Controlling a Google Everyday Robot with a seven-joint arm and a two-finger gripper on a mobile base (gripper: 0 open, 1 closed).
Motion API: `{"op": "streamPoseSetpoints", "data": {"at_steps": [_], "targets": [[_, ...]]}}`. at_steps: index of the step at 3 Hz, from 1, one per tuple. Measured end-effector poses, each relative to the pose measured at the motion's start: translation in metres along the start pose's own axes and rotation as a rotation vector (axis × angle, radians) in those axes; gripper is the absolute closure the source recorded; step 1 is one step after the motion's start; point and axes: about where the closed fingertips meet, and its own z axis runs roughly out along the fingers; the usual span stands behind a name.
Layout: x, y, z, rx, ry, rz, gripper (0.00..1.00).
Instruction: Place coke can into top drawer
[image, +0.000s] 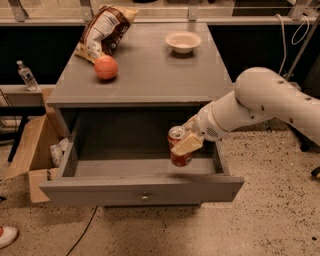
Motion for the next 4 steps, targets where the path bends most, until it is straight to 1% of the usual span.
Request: {"op": "streamPoseSetpoints", "data": {"at_steps": [1, 2, 3, 4], "targets": [[-0.001, -0.008, 0.026, 0.016, -0.069, 0.030, 1.00], [-0.002, -0.014, 0.049, 0.022, -0.121, 0.056, 1.00], [-0.002, -0.017, 0.068, 0.018, -0.152, 0.073, 1.00], [-0.001, -0.018, 0.088, 0.015, -0.169, 0.088, 0.82]]}}
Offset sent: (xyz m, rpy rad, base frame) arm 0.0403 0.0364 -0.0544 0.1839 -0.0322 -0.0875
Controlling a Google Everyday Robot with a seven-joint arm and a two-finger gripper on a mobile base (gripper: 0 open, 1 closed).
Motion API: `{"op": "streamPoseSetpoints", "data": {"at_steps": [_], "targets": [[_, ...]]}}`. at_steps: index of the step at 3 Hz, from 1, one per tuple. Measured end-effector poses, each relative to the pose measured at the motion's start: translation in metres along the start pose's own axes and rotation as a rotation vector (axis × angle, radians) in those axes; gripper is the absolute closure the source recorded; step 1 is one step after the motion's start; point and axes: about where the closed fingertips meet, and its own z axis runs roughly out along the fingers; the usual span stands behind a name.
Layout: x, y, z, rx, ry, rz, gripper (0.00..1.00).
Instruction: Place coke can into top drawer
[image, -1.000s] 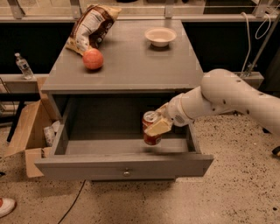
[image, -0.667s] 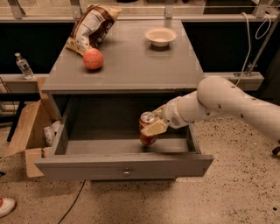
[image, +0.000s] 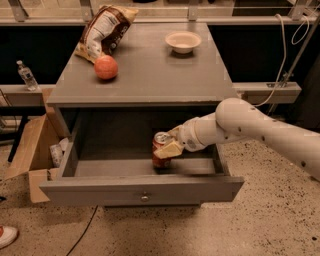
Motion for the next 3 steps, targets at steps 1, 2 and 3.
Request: {"op": "streamPoseSetpoints", "data": {"at_steps": [1, 2, 3], "targets": [[0.0015, -0.0034, 0.0116, 0.007, -0.017, 0.008, 0.60], [0.0017, -0.0096, 0.0159, 0.028, -0.029, 0.009, 0.36], [0.0033, -0.0124, 0.0159, 0.038, -0.037, 0.010, 0.06]]}}
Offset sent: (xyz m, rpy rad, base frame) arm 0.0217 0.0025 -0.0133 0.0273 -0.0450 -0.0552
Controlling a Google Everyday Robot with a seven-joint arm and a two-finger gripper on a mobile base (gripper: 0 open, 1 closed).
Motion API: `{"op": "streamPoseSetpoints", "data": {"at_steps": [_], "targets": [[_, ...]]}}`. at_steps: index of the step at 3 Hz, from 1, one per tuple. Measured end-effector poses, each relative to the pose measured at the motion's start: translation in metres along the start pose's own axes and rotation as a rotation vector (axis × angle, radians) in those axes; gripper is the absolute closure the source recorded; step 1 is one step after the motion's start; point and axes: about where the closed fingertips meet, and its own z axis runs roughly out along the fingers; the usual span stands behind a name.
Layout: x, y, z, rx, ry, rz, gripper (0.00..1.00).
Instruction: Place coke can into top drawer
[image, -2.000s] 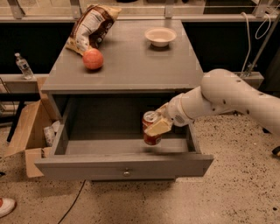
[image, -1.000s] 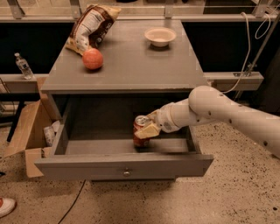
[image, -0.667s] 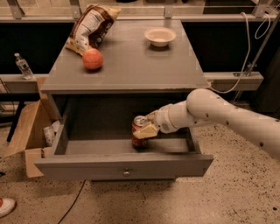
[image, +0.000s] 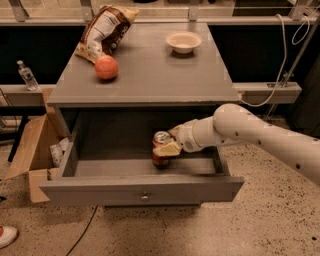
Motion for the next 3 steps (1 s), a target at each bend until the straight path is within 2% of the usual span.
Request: {"op": "streamPoseSetpoints", "data": {"at_steps": [1, 2, 3], "targets": [[0.002, -0.001, -0.003, 0.005, -0.004, 0.002, 0.00], [0.007, -0.007, -0.024, 0.029, -0.003, 0.008, 0.00], [0.011, -0.015, -0.059, 0.057, 0.000, 0.012, 0.00]]}}
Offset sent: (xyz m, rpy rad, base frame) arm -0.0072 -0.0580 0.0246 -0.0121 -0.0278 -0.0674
